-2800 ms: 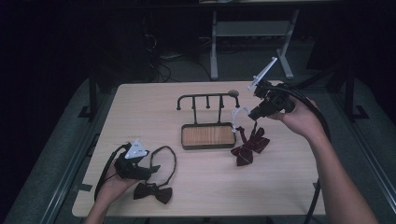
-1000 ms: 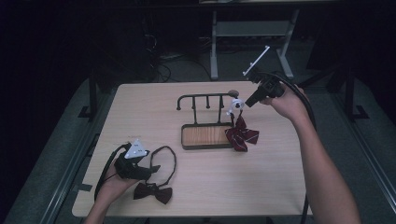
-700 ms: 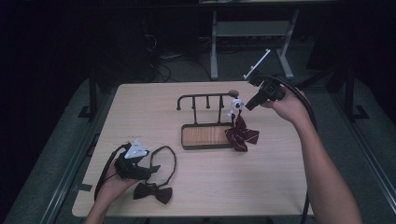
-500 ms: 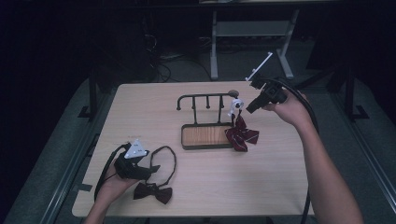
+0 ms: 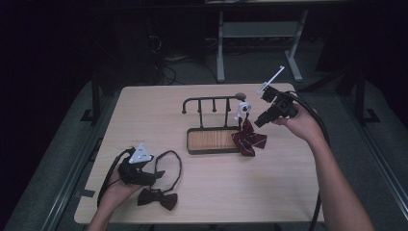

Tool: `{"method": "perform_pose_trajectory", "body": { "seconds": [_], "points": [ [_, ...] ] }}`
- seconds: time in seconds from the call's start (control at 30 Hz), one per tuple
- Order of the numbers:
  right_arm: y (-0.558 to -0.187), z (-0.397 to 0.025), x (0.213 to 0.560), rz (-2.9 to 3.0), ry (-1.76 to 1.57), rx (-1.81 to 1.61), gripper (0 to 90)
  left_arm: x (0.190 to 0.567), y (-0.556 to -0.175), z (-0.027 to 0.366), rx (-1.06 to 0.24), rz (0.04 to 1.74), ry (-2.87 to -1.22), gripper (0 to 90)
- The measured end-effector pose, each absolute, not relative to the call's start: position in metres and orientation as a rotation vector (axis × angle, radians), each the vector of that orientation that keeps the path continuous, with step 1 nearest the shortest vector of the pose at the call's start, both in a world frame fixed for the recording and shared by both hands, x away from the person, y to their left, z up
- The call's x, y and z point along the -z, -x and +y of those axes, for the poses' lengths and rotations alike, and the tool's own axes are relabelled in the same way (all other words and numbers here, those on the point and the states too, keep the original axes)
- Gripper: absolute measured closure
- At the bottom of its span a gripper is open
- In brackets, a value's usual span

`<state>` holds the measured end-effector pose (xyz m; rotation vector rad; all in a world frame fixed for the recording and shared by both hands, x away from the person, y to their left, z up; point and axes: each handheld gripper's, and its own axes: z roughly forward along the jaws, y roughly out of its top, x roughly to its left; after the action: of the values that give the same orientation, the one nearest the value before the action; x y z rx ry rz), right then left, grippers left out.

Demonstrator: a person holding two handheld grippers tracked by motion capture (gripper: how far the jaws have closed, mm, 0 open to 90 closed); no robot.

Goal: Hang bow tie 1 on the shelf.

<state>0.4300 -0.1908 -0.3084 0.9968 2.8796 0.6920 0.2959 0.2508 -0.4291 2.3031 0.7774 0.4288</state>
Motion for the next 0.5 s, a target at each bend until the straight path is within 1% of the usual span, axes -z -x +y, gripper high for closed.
{"method": "perform_pose_trajectory", "body": {
  "seconds": [0.27, 0.37, 0.5],
  "points": [
    [-0.424, -0.193, 0.319, 2.893, -0.999, -0.702, 63.2, 0.429, -0.296, 0.251, -0.428, 0.779, -2.303, 29.8],
    [-0.42, -0.196, 0.322, 2.885, -1.007, -0.718, 59.2, 0.429, -0.296, 0.251, -0.431, 0.78, -2.306, 29.9],
    [-0.416, -0.198, 0.324, 2.878, -1.009, -0.733, 57.6, 0.429, -0.296, 0.251, -0.431, 0.782, -2.306, 29.9]
  ]
}}
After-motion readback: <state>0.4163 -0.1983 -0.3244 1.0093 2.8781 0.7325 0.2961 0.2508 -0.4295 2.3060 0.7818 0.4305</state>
